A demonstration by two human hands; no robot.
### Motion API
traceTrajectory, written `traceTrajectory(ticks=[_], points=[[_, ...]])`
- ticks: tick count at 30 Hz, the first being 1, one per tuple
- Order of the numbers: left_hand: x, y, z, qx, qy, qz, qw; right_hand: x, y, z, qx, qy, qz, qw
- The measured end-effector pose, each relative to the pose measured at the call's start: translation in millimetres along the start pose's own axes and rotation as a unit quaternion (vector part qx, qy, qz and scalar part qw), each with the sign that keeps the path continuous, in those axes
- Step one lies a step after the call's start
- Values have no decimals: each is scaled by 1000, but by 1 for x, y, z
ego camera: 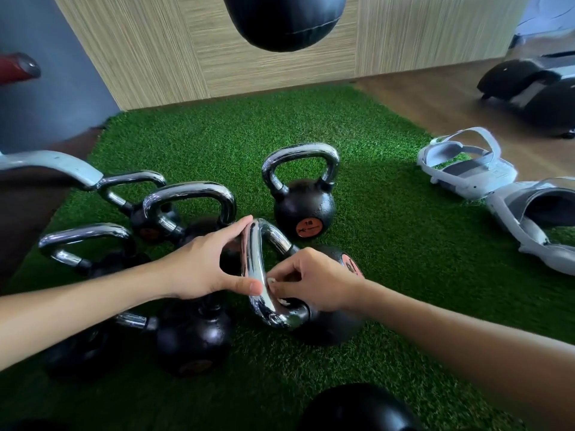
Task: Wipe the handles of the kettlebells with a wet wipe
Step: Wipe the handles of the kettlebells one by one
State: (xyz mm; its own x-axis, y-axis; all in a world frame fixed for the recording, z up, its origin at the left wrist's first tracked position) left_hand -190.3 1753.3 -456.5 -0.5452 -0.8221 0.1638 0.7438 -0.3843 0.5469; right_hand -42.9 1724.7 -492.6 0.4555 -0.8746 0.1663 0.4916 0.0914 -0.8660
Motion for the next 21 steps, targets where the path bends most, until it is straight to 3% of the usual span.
traceTrajectory(ticks=[7, 13, 16, 21], points=[[1, 3, -1, 12, 14, -5, 1000, -23, 0, 31, -69, 226, -37, 971], [1, 1, 0, 12, 17, -9, 1000, -13, 9, 20, -98, 227, -76, 966], [2, -1, -1, 15, 21, -10, 1000, -16, 2, 46, -115, 278, -55, 952], [1, -6, -1, 10, 27, -8, 1000, -40, -20, 64, -34, 307, -22, 951]])
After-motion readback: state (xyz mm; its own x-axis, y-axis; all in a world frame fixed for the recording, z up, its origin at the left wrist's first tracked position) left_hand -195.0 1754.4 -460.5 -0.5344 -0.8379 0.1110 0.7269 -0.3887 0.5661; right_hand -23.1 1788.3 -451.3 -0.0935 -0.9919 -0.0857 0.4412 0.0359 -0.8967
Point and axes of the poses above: each hand's wrist, its own x-axis away from the middle knuckle, its own z-axis out of the back of the hand, y = z × x, the point moved 9 cm from there along -x, towards the middle knuckle, and after that the axes turned 10 degrees about -z, right-handed, at the moved point
